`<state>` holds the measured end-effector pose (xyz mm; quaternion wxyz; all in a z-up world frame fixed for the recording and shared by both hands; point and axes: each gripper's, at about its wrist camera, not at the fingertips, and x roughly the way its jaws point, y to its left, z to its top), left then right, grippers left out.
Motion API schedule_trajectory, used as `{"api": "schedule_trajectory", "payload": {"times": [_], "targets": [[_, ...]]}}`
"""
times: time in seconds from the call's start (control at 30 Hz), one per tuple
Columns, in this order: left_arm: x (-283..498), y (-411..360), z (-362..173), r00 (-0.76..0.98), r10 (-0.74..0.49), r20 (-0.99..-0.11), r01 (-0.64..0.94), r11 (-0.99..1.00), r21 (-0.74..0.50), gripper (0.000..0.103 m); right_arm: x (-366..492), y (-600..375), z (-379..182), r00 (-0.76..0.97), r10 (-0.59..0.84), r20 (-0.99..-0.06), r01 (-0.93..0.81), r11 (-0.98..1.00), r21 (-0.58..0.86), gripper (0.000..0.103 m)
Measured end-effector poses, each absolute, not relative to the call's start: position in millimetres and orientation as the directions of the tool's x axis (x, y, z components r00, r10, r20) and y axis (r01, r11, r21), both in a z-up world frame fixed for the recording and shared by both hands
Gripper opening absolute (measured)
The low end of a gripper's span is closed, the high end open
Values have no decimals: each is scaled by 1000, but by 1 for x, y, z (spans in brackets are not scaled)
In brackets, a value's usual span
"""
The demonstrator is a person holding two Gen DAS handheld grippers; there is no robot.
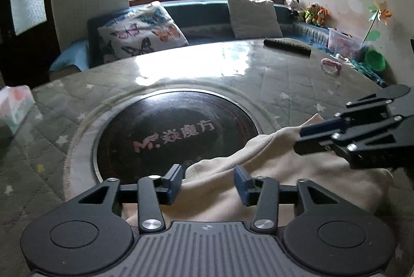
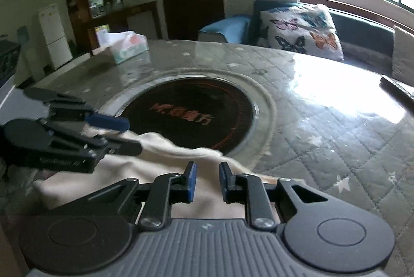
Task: Fold clothes
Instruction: 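Lay the folded hem down and open both grippers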
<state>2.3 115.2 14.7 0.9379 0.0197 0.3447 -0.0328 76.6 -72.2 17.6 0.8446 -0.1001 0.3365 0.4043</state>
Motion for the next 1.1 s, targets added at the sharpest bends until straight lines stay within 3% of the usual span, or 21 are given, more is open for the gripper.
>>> {"api": "schedule_trajectory", "payload": {"times": [0.07,0.13,0.2,0.4,0.6,0.87,1.1], "targets": [[-11,115,18,770,-27,-638,60,998,31,64,63,-72,20,439,626,-644,-767,635,94,29],[-26,114,19,779,9,-627,35,998,58,81,48,-70,23,443,631,-637,-783,618,67,37],[-44,114,19,789,37,-613,13,997,77,87,35,-66,22,445,637,-630,-799,600,42,41],[-79,121,7,782,106,-614,-68,994,84,91,1,-50,16,449,649,-615,-835,550,-29,56],[-90,136,-5,761,169,-627,-151,985,82,93,-25,-32,1,449,639,-624,-858,503,-101,60],[-92,139,-5,765,176,-620,-151,984,93,94,-33,-49,11,415,686,-598,-862,507,-17,61],[-91,138,-7,758,183,-626,-150,983,106,95,-11,-107,1,467,622,-629,-752,653,86,63]]}}
